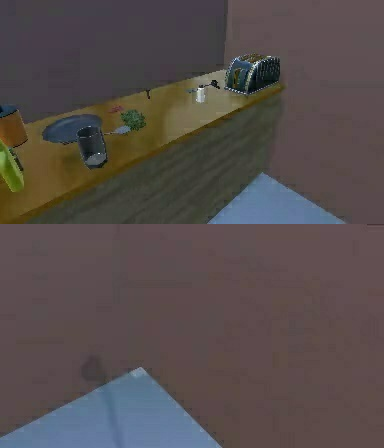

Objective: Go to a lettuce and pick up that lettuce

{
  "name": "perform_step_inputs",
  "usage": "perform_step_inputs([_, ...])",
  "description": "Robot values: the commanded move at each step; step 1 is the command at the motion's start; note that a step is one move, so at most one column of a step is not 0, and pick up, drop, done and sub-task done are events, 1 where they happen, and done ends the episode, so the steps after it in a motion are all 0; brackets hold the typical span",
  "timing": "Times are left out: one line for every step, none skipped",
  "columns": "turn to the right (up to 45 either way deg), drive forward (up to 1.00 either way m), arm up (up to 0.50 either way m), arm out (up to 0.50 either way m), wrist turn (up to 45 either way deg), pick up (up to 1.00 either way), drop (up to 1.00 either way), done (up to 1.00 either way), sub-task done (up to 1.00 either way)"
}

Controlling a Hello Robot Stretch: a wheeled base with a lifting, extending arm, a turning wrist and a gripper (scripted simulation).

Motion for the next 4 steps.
perform_step_inputs([-45.0,0.0,0.0,0.0,0.0,0.0,0.0,0.0,0.0])
perform_step_inputs([-45.0,0.0,0.0,0.0,0.0,0.0,0.0,0.0,0.0])
perform_step_inputs([-15.0,0.0,0.0,0.0,0.0,0.0,0.0,0.0,0.0])
perform_step_inputs([45.0,0.0,0.0,0.0,0.0,0.0,0.0,0.0,0.0])
